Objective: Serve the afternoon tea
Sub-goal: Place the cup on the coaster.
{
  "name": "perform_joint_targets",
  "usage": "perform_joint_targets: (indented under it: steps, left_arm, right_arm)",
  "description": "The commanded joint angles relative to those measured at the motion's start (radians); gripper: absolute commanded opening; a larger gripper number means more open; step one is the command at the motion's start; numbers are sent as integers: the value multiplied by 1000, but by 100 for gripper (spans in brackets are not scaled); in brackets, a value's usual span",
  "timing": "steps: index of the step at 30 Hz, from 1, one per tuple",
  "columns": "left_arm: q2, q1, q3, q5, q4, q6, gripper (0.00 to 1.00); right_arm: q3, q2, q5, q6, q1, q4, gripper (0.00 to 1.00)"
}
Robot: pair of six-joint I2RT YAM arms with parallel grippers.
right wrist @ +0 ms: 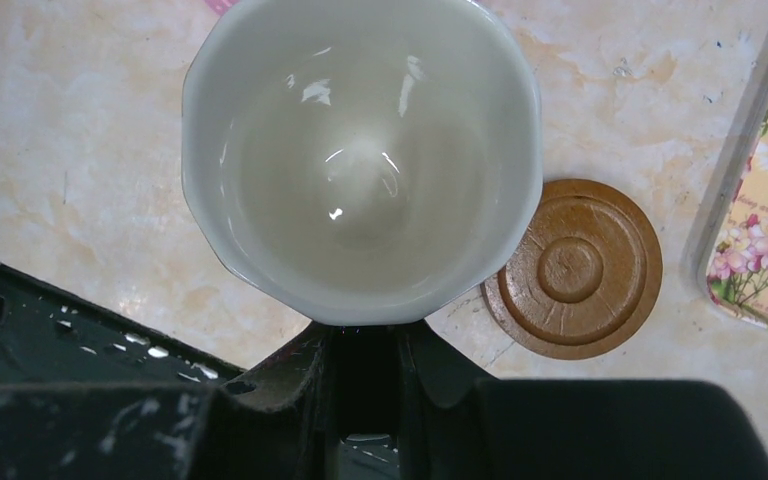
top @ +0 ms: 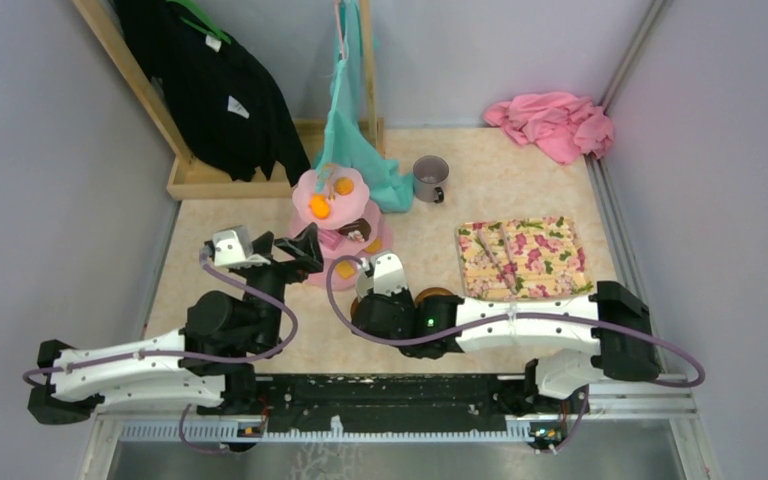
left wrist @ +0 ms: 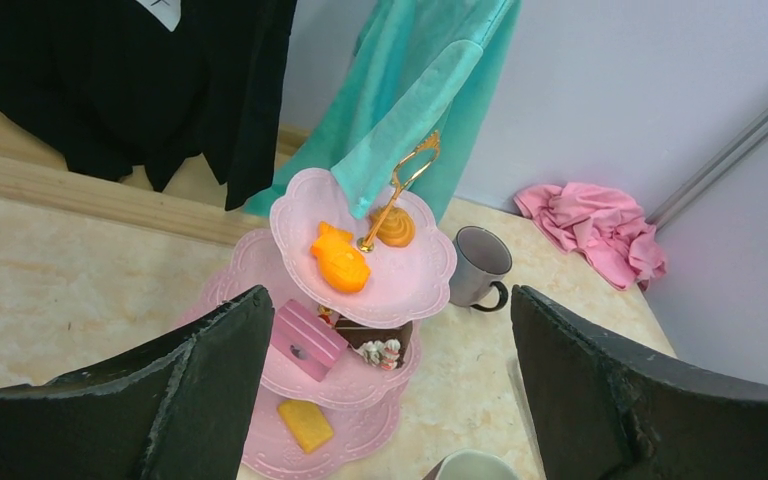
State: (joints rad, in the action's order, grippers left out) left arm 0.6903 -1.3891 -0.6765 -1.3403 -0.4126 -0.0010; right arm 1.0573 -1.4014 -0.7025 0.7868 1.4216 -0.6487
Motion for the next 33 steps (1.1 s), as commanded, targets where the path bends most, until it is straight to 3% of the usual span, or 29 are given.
perform_joint_targets:
  steps: [1,33]
  left_arm:
    - [-22,7,13,-16,-30,-12,93]
    - [-18,29,36,5,-30,-31,93]
  right_arm:
    - [9,-3,-10,-38,-25,140,0]
    - [-43,-84,39,-74,-69,255,0]
